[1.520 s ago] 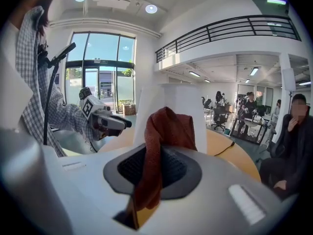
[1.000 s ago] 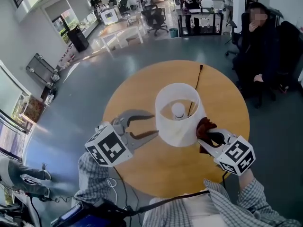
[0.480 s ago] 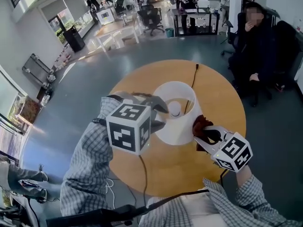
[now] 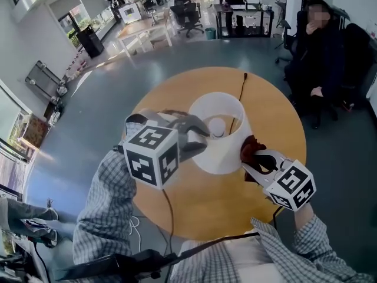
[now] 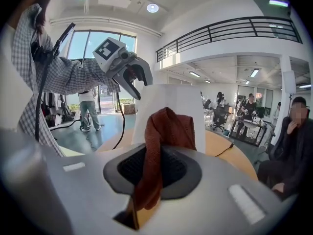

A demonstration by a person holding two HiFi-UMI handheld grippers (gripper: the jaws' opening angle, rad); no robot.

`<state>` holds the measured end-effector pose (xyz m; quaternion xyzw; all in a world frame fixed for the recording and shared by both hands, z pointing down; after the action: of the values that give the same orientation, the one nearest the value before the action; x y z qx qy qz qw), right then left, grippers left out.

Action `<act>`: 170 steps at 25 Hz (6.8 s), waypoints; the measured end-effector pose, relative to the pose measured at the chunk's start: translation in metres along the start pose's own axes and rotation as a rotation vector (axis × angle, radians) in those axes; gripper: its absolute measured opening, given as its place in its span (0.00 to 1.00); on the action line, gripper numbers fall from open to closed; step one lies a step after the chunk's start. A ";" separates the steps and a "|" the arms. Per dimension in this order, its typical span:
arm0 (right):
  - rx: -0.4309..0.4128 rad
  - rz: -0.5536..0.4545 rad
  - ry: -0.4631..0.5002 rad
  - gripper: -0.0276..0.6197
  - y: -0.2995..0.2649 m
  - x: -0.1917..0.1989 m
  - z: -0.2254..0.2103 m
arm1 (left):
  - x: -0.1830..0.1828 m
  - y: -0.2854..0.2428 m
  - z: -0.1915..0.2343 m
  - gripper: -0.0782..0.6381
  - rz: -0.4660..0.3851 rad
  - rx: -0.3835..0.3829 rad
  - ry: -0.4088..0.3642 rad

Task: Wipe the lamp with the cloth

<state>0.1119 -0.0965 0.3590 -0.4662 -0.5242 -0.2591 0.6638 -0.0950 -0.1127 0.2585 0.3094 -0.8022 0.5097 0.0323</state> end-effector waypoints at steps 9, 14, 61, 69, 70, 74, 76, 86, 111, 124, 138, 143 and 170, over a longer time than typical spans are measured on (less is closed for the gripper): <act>0.186 -0.042 -0.070 0.14 0.019 0.002 -0.043 | 0.023 0.004 0.018 0.25 -0.069 -0.091 0.080; 0.287 -0.032 -0.181 0.14 0.021 0.033 -0.052 | 0.039 0.006 0.017 0.25 -0.133 -0.161 0.144; 0.122 0.003 0.092 0.14 -0.141 0.054 -0.058 | 0.067 -0.009 0.074 0.27 -0.211 -0.308 0.263; 0.053 0.104 0.093 0.14 -0.159 0.087 -0.029 | 0.074 -0.002 0.067 0.27 -0.214 -0.326 0.277; 0.030 0.151 0.099 0.14 -0.161 0.095 -0.025 | 0.073 -0.003 0.067 0.27 -0.215 -0.326 0.276; -0.068 0.286 0.074 0.14 -0.164 0.125 -0.014 | 0.066 -0.006 0.068 0.27 -0.211 -0.317 0.260; -0.104 0.325 0.063 0.14 -0.165 0.136 -0.010 | 0.063 -0.008 0.067 0.27 -0.211 -0.314 0.250; -0.008 0.264 -0.042 0.14 -0.109 0.140 -0.028 | 0.052 -0.003 0.053 0.27 -0.228 -0.293 0.216; -0.096 0.548 0.085 0.15 -0.107 0.185 0.041 | -0.023 -0.022 -0.002 0.26 -0.294 -0.196 0.081; -0.096 0.502 -0.009 0.44 -0.103 0.183 0.045 | -0.032 -0.027 -0.011 0.31 -0.287 -0.231 0.084; 0.006 0.346 -0.147 0.45 -0.074 0.174 0.034 | -0.027 -0.014 -0.019 0.36 -0.395 -0.341 0.179; 0.072 0.266 -0.190 0.34 -0.059 0.162 0.031 | -0.009 0.010 -0.033 0.31 -0.496 -0.518 0.347; 0.052 0.104 -0.265 0.05 -0.049 0.139 0.066 | 0.033 -0.147 -0.211 0.12 -0.573 -0.397 1.191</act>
<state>0.0850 -0.0390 0.5074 -0.5054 -0.5890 -0.1469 0.6133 -0.0994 0.0062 0.4881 0.1649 -0.6125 0.4077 0.6569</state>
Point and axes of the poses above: the fingertips, and each gripper's own axes: y backward along the fingers, z to its left, x out of its underside, the point moved 10 cm from there along y, backward along the fingers, and after that the axes turned 5 degrees about -z, right-handed, at the moved point
